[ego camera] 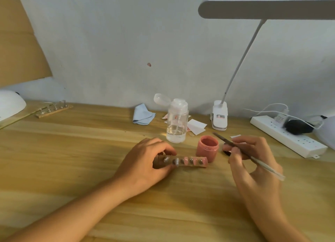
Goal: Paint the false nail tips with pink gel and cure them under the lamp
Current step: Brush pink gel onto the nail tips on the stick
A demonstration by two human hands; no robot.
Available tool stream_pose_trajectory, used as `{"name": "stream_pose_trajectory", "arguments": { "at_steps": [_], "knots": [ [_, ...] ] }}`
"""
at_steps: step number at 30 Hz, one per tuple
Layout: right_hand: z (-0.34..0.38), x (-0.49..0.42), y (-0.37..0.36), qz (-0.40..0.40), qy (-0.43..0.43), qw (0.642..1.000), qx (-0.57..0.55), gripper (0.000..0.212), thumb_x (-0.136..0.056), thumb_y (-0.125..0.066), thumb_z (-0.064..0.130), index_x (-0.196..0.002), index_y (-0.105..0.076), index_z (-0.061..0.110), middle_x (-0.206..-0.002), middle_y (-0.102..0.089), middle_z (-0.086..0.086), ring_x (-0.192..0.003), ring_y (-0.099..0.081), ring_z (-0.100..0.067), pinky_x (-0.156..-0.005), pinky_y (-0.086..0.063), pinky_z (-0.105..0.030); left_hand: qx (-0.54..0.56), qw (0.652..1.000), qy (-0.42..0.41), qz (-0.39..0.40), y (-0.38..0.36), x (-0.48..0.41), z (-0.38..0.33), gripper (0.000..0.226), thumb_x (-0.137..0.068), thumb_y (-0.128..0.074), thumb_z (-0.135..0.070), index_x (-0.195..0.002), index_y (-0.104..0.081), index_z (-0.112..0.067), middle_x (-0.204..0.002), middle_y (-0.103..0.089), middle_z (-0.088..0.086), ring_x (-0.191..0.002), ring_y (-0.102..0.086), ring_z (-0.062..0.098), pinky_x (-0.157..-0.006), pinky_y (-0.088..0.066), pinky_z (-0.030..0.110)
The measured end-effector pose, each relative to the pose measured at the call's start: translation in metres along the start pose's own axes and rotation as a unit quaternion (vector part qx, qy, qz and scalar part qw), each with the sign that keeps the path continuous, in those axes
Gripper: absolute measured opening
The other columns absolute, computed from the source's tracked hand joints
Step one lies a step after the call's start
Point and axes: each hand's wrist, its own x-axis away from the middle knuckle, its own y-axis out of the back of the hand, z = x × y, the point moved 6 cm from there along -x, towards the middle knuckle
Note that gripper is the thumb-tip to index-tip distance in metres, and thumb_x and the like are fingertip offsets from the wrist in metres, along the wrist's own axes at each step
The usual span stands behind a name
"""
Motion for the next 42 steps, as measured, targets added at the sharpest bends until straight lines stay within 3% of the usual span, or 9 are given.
{"name": "stream_pose_trajectory", "arguments": {
  "at_steps": [3, 7, 11, 16, 19, 22, 34, 42],
  "knots": [
    [0.009, 0.003, -0.004, 0.014, 0.013, 1.000, 0.012, 0.014, -0.082, -0.069, 0.017, -0.087, -0.057, 0.022, -0.081, -0.070, 0.011, -0.078, -0.068, -0.012, -0.073, -0.054, -0.045, -0.025, 0.999, -0.037, -0.002, 0.000, 0.002, -0.005, 0.022, -0.078, -0.080, -0.032, -0.097, -0.068, -0.032, -0.092, -0.061, -0.020, -0.091, -0.055, 0.002, -0.081, -0.045, 0.026],
    [0.004, 0.006, -0.007, 0.018, -0.025, 0.999, 0.014, 0.019, -0.078, -0.071, 0.011, -0.081, -0.053, 0.014, -0.078, -0.065, 0.010, -0.071, -0.063, -0.015, -0.069, -0.052, -0.049, -0.024, 0.998, -0.048, -0.011, 0.002, 0.002, -0.008, 0.022, -0.079, -0.080, -0.032, -0.097, -0.067, -0.032, -0.092, -0.061, -0.023, -0.090, -0.055, 0.000, -0.080, -0.044, 0.022],
    [-0.003, 0.003, -0.004, -0.006, -0.068, 0.998, -0.016, 0.015, -0.083, -0.069, 0.009, -0.085, -0.056, 0.018, -0.076, -0.065, 0.003, -0.071, -0.062, -0.019, -0.069, -0.051, -0.046, -0.041, 0.997, -0.060, -0.017, 0.003, 0.003, -0.011, 0.024, -0.077, -0.079, -0.034, -0.097, -0.066, -0.032, -0.090, -0.060, -0.024, -0.089, -0.055, -0.002, -0.080, -0.044, 0.022],
    [-0.008, 0.000, -0.004, -0.024, -0.077, 0.995, -0.056, 0.022, -0.084, -0.063, -0.008, -0.085, -0.064, 0.014, -0.077, -0.069, -0.006, -0.073, -0.065, -0.024, -0.070, -0.052, -0.027, -0.061, 0.994, -0.081, -0.031, 0.006, 0.004, -0.018, 0.020, -0.078, -0.069, -0.041, -0.096, -0.065, -0.032, -0.088, -0.056, -0.027, -0.087, -0.052, -0.004, -0.079, -0.041, 0.018],
    [-0.012, 0.001, -0.001, -0.031, -0.084, 0.994, -0.063, 0.018, -0.085, -0.058, -0.011, -0.083, -0.060, 0.008, -0.073, -0.065, -0.009, -0.069, -0.062, -0.022, -0.064, -0.050, -0.025, -0.062, 0.994, -0.084, -0.029, 0.005, 0.004, -0.018, 0.018, -0.078, -0.070, -0.042, -0.093, -0.065, -0.034, -0.083, -0.050, -0.031, -0.082, -0.049, -0.006, -0.077, -0.037, 0.016],
    [-0.015, 0.002, 0.000, -0.035, -0.096, 0.992, -0.072, 0.016, -0.088, -0.057, -0.007, -0.084, -0.056, 0.009, -0.074, -0.064, -0.010, -0.069, -0.063, -0.014, -0.061, -0.048, -0.020, -0.056, 0.995, -0.077, -0.020, 0.004, 0.004, -0.016, 0.017, -0.077, -0.073, -0.043, -0.091, -0.066, -0.035, -0.079, -0.052, -0.028, -0.078, -0.053, -0.003, -0.078, -0.041, 0.022],
    [-0.021, 0.002, -0.007, -0.018, -0.108, 0.993, -0.045, 0.019, -0.083, -0.062, -0.002, -0.077, -0.056, 0.015, -0.077, -0.065, -0.003, -0.067, -0.061, -0.028, -0.062, -0.049, -0.032, -0.088, 0.993, -0.074, -0.013, 0.001, 0.005, -0.014, 0.025, -0.078, -0.070, -0.040, -0.102, -0.072, -0.032, -0.093, -0.059, -0.022, -0.089, -0.055, -0.002, -0.087, -0.039, 0.022],
    [-0.032, 0.002, -0.013, 0.006, -0.140, 0.990, -0.019, 0.013, -0.086, -0.066, 0.010, -0.079, -0.059, 0.018, -0.076, -0.070, 0.002, -0.069, -0.066, -0.021, -0.065, -0.051, -0.037, -0.102, 0.990, -0.095, -0.013, 0.001, 0.007, -0.020, 0.030, -0.079, -0.061, -0.045, -0.102, -0.073, -0.032, -0.094, -0.062, -0.021, -0.090, -0.058, 0.001, -0.087, -0.041, 0.027]
  ]
}}
